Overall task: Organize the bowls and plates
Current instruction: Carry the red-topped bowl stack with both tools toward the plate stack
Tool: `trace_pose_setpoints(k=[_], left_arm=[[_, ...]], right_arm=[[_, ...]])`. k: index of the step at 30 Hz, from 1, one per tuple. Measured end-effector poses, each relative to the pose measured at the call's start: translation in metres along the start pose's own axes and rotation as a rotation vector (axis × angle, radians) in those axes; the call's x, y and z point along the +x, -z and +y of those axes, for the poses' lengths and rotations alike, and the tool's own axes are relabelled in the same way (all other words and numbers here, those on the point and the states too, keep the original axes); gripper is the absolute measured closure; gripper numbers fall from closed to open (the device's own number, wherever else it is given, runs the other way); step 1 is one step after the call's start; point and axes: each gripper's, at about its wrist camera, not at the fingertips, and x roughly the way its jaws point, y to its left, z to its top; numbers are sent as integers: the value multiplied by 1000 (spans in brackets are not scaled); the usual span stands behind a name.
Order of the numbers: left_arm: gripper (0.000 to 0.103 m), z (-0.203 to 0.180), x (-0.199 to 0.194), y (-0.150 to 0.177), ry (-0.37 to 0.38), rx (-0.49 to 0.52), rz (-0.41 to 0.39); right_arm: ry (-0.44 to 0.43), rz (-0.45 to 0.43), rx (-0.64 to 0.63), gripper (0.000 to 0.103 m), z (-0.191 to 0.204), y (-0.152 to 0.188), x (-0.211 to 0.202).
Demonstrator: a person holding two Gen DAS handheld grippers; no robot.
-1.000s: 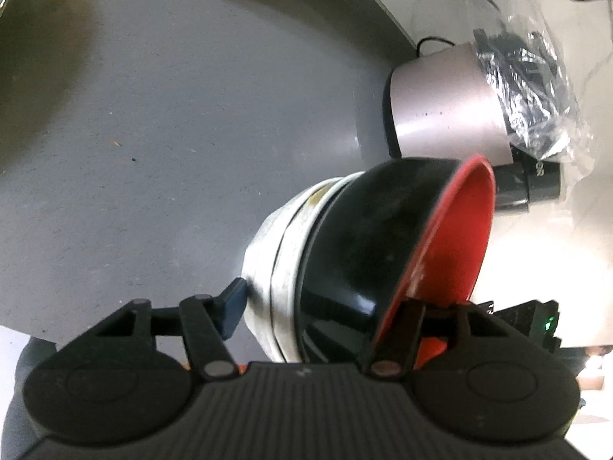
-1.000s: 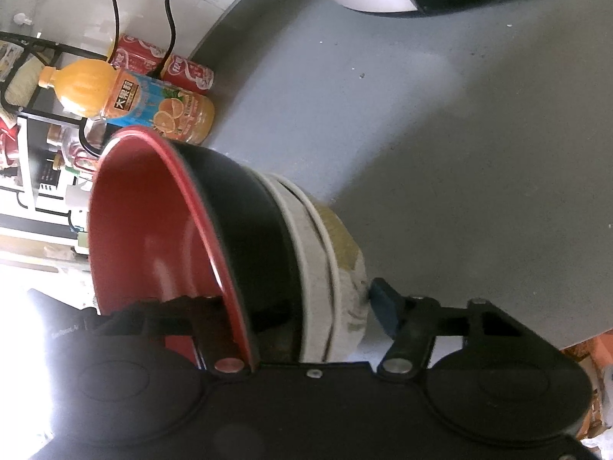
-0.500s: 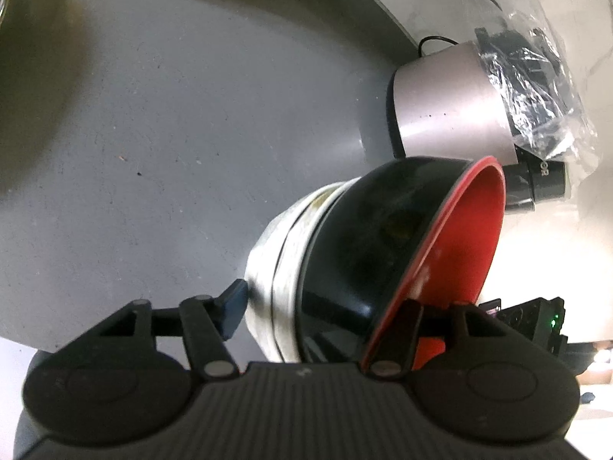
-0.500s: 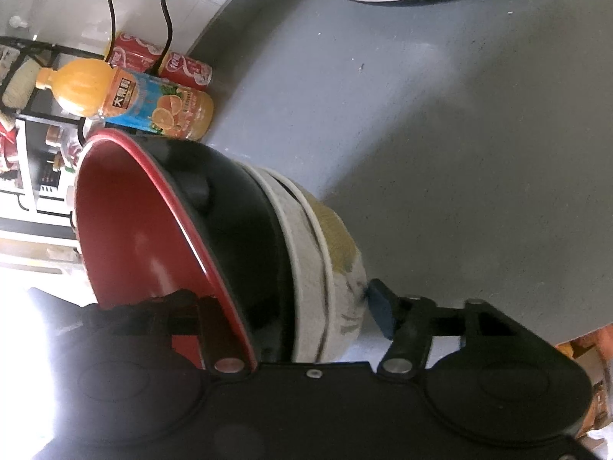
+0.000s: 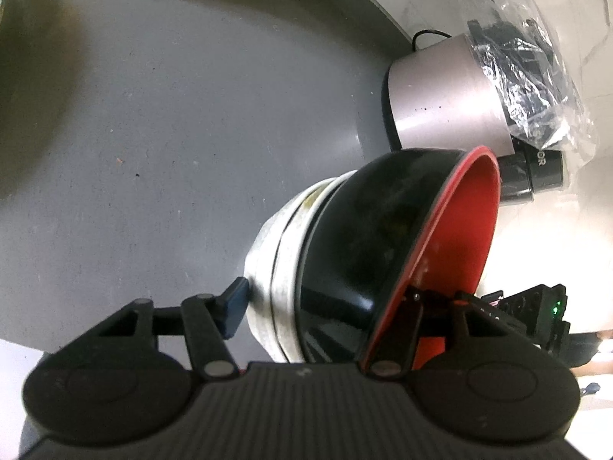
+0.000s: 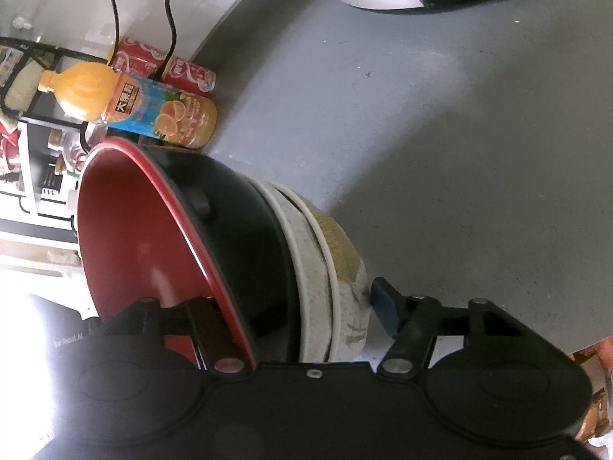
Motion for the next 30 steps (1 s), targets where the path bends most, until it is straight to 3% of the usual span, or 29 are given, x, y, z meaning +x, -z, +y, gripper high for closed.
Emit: trace_pose_setpoints(k=[20,30], left_arm=[[46,28,-21,-6,22,-24,-33],[48,51,-46,-4,31,-77,-77]], right_arm=[[-23,-19,-42,43,15,3,9],[-87,-20,-39,44,34,4,20]])
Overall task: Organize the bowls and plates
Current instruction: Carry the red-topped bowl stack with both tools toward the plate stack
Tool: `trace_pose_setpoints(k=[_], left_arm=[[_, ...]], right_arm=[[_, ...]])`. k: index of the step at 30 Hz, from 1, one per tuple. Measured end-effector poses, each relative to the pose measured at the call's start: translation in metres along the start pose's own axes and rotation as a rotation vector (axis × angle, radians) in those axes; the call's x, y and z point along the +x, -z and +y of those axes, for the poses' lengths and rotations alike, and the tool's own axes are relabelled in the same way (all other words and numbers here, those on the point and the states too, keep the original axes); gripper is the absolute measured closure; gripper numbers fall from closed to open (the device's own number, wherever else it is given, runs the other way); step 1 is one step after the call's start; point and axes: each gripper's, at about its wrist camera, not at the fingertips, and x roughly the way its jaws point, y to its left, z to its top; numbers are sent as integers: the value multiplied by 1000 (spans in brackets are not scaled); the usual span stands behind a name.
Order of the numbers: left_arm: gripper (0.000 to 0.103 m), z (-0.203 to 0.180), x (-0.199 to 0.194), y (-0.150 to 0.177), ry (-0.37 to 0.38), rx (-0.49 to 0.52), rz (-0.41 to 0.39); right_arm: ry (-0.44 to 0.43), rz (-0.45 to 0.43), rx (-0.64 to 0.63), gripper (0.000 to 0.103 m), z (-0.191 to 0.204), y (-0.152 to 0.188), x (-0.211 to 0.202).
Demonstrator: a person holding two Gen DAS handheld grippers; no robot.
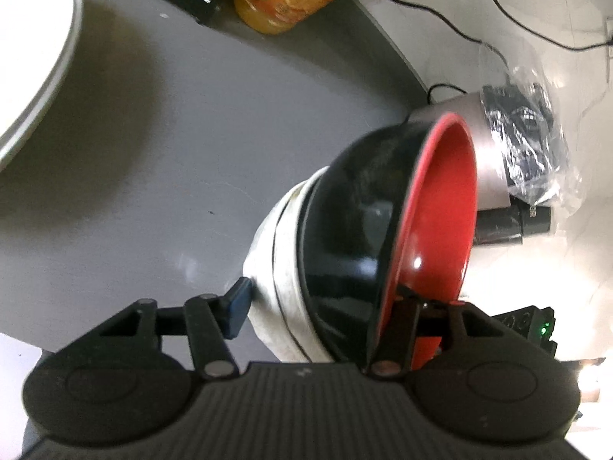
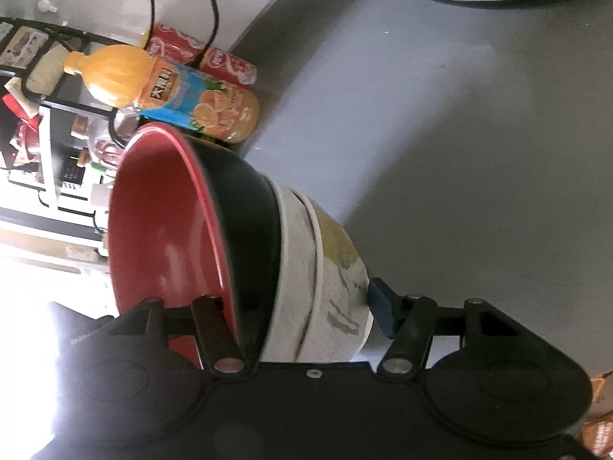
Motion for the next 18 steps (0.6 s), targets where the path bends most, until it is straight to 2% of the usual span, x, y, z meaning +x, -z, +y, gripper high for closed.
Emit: trace_pose_setpoints(k=[5,12,16,18], left_arm=[[48,12,-6,-2,-38,-20,-2],[47,7,-7,-12,-83,19,-28],[47,7,-11,-22,-73,8,-43],[47,8,-14,-27,-58,4,-49]], right_arm=[[-9,10,-15,47,12,1,11],[23,49,-56,47,19,7,21],[46,37,-26,39,19,10,21],[66,22,-4,28,19,10,19]])
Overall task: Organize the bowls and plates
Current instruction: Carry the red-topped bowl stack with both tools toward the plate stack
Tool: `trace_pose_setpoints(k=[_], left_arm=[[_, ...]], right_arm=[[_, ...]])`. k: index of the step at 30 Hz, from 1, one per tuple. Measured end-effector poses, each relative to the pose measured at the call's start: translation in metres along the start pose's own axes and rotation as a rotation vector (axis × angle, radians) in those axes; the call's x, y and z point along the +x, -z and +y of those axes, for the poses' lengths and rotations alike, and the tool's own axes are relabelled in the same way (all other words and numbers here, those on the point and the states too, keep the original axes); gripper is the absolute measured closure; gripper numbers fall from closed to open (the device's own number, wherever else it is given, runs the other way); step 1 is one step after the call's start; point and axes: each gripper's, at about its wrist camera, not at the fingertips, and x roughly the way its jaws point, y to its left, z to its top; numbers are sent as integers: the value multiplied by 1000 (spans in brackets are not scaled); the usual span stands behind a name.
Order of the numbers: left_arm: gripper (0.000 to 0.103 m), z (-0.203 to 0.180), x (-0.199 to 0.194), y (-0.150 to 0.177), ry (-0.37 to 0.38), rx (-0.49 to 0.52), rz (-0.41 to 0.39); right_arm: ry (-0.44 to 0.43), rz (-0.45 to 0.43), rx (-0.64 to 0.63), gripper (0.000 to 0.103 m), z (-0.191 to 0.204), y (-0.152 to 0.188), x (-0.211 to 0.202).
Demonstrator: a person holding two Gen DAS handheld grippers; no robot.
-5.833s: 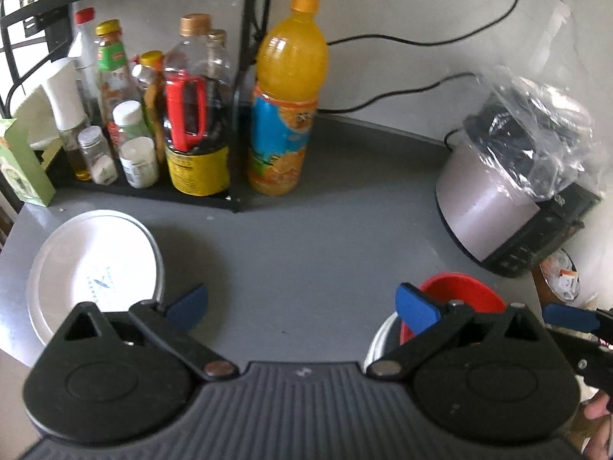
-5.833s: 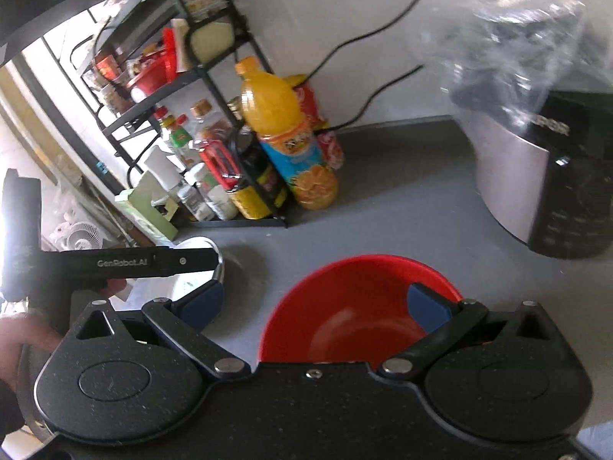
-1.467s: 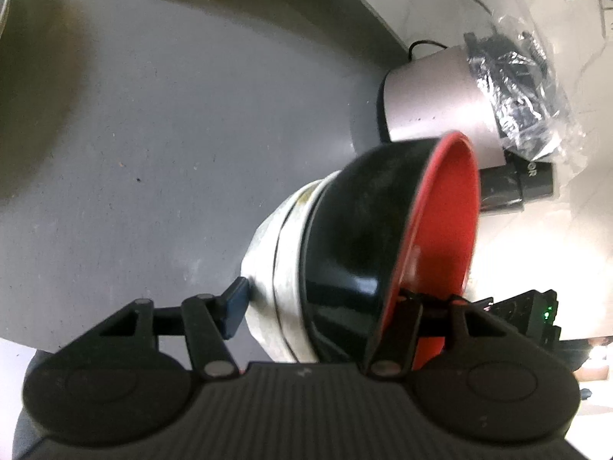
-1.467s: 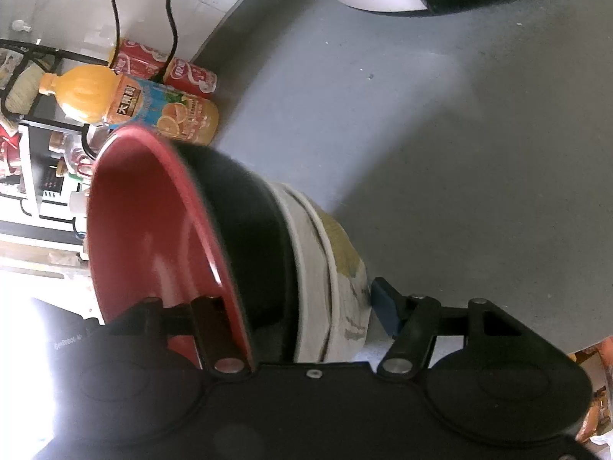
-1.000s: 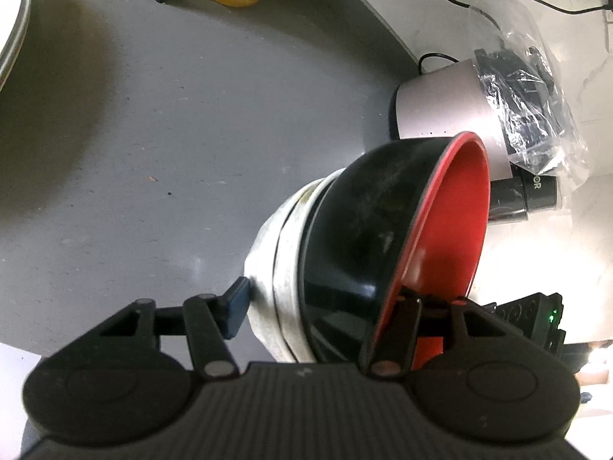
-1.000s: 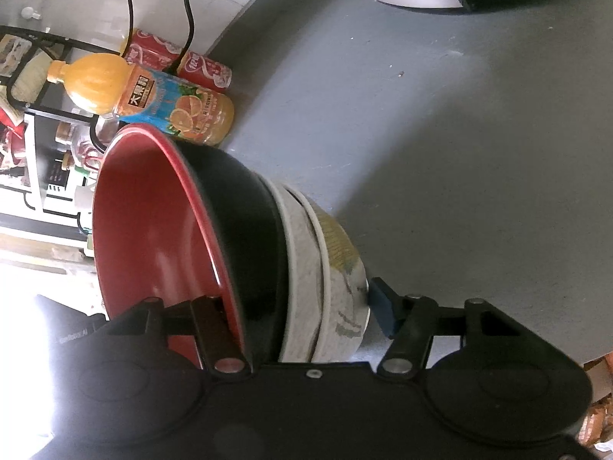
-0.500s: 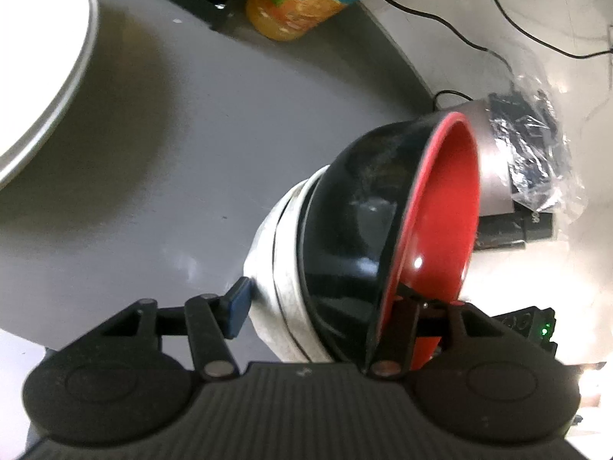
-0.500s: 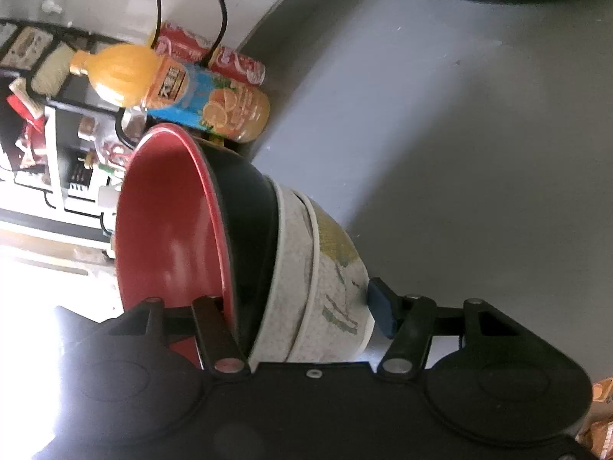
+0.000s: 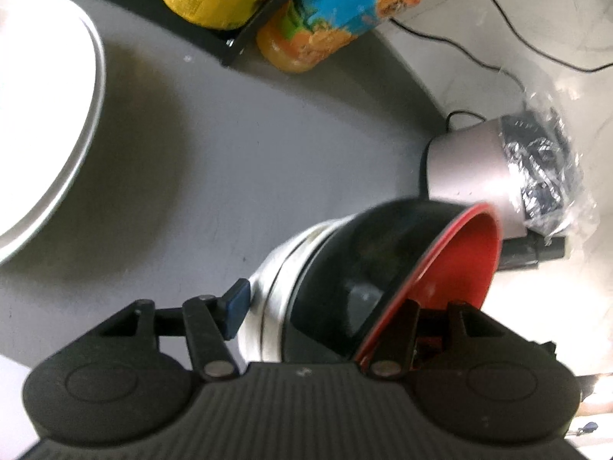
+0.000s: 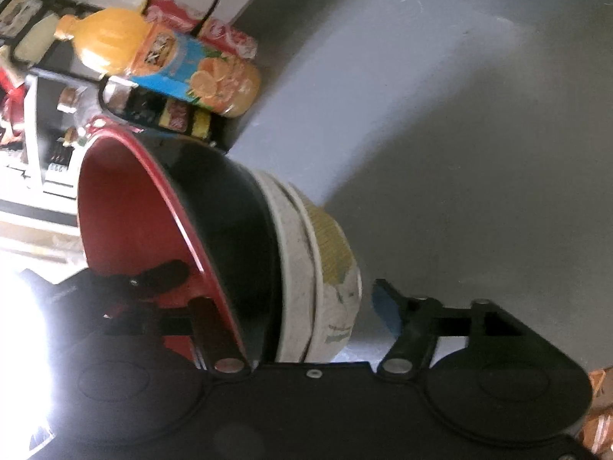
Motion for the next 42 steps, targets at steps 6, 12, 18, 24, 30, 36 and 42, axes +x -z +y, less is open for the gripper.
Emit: trace_pose_setpoints(k=[6,12,18,24,30,36,42], left_arm=[[47,4,5,-15,29,-33,19],[46,5,16,-21,42,-48,70],[45,7,20,-24,55,-22,112],[45,3,24,-30,55,32,168],[44,3,24,-29,62,47,170],[44,10,19,-27,63,38,170],[44,18,4,-31,62,28,147]], right_arm=[[-36,-46,102,13,-11,-9,-8],[-23,-52,116,10,-7,-22,-5],[0,24,103,11,1,-25,3],[-2,57,68,20,16,-16,10],[-4,58,71,29,15,-16,5],[-3,57,71,29,15,-17,8],[-21,80,70,29,21,-17,15]])
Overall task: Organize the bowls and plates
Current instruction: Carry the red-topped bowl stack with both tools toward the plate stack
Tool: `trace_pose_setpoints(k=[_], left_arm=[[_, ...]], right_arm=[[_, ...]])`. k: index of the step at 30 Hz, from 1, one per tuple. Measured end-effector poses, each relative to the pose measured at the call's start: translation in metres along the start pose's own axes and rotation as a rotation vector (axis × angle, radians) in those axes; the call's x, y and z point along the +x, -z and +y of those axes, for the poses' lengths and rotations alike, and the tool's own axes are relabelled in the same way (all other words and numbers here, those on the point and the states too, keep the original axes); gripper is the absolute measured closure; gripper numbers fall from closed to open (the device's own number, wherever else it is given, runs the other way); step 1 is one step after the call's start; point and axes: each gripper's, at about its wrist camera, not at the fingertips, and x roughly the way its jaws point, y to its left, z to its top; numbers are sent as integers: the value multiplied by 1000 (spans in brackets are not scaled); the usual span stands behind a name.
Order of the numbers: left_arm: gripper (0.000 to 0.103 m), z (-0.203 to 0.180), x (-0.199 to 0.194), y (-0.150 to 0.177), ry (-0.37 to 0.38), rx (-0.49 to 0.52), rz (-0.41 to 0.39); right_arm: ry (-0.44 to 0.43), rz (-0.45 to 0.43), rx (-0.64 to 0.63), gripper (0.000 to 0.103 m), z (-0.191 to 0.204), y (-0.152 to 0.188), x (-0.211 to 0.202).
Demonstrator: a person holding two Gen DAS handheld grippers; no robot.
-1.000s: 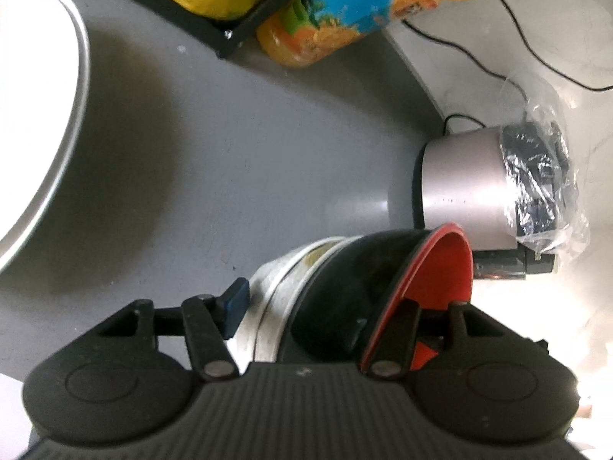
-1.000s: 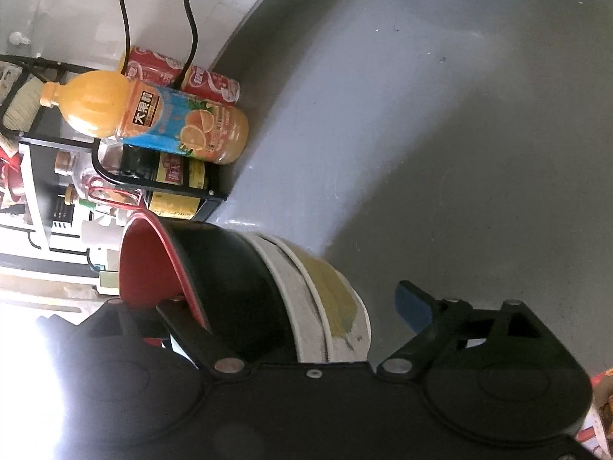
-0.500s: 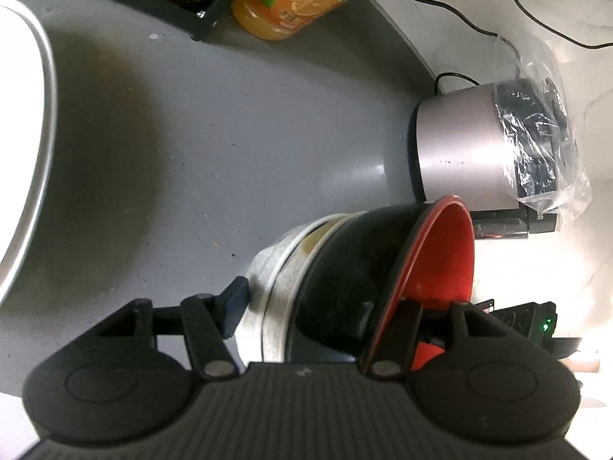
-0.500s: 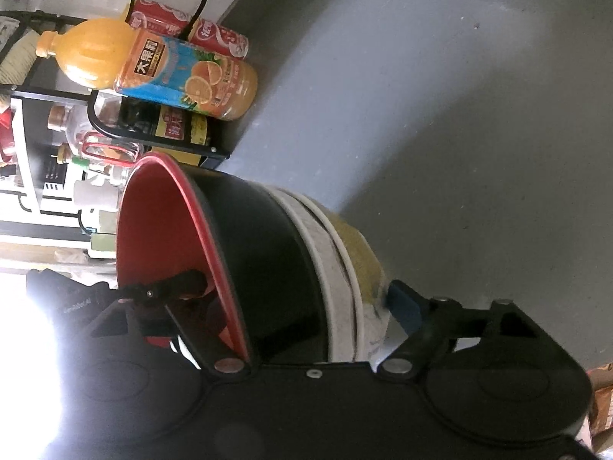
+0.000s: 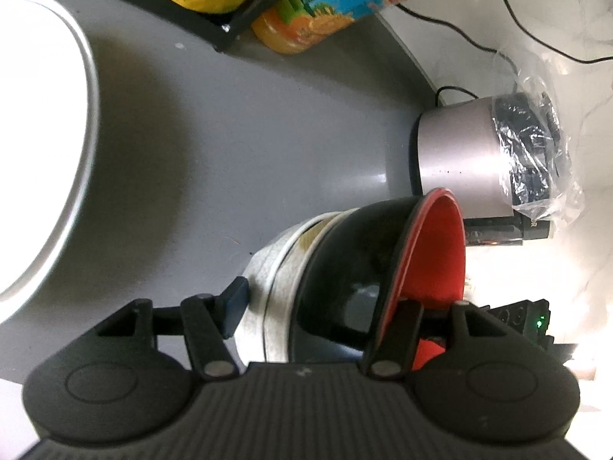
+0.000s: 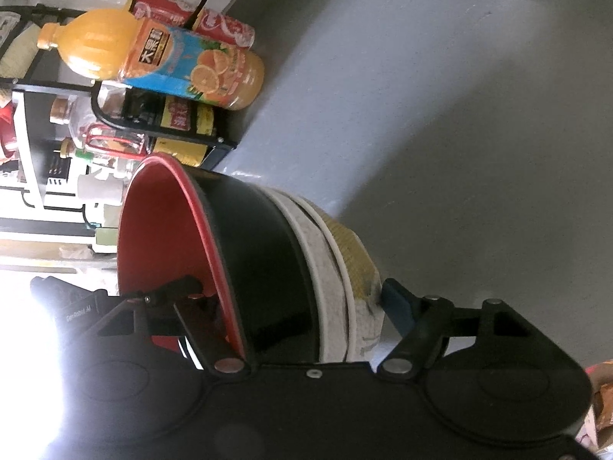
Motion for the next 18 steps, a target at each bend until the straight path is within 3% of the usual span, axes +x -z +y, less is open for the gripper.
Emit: trace_pose_setpoints(k=[18], left_arm=[[44,20,-58,-12,5,5,-73]], right_arm=[[-25,18,-83,30,56,-4,25]])
